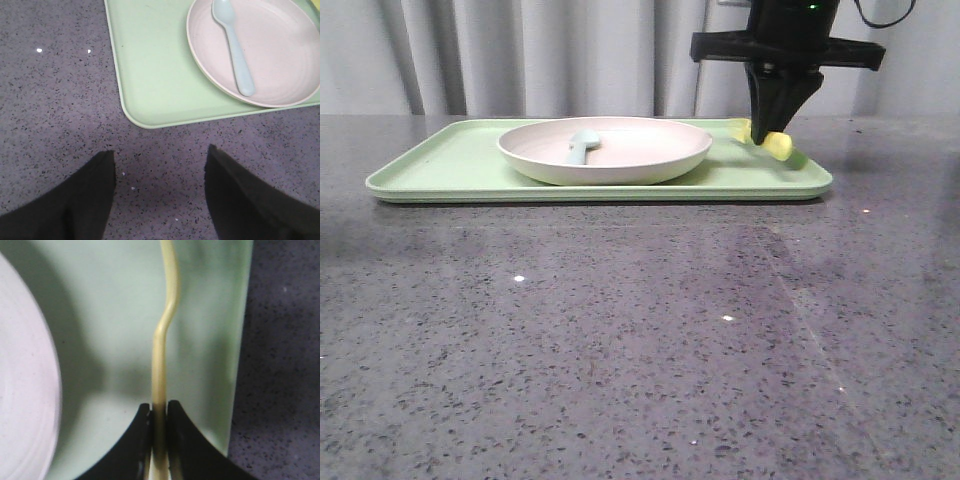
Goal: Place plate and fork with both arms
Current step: 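Lower the fork onto the tray, open the right gripper and lift away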
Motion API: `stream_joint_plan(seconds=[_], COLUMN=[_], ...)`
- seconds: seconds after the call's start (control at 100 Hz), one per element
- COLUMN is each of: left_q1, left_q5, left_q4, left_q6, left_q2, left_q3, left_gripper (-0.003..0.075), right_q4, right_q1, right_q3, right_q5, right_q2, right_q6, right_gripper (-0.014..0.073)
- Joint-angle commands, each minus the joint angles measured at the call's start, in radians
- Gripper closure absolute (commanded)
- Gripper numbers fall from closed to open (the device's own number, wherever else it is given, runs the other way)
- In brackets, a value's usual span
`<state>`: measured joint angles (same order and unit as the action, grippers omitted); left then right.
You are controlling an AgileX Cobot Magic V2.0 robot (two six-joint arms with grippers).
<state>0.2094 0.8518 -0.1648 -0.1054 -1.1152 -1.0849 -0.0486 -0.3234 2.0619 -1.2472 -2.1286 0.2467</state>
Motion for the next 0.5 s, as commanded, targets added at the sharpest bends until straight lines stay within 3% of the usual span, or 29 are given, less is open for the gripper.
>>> stream_joint_plan(seconds=[0.0, 0.16, 0.23, 0.49], left_q1=[0.005, 0.005, 0.005, 0.005], left_q5=[-0.052, -0.050, -0.049, -0.049], left_q4=[-0.012, -0.012, -0.012, -0.012], left_q6=[0.002, 0.002, 0.002, 0.002], left_q2=[0.020, 0.020, 0.020, 0.020], left_q3=[-0.026, -0.026, -0.026, -0.026], left_gripper=[0.0335, 0.0335, 0.0335, 0.0335], right_q4=[-0.007, -0.004, 0.005, 0.038], right_q1=[0.006, 0.006, 0.006, 0.008], right_q3=[0.023, 0.023, 0.027, 0.059], right_q5=[-0.042, -0.038, -0.039, -0.039], right_q2=[0.058, 0.058, 0.058, 0.089], right_q6=[-0.010, -0.010, -0.010, -0.010], right_gripper=[0.0500, 0.0192, 0.0109, 0.0106])
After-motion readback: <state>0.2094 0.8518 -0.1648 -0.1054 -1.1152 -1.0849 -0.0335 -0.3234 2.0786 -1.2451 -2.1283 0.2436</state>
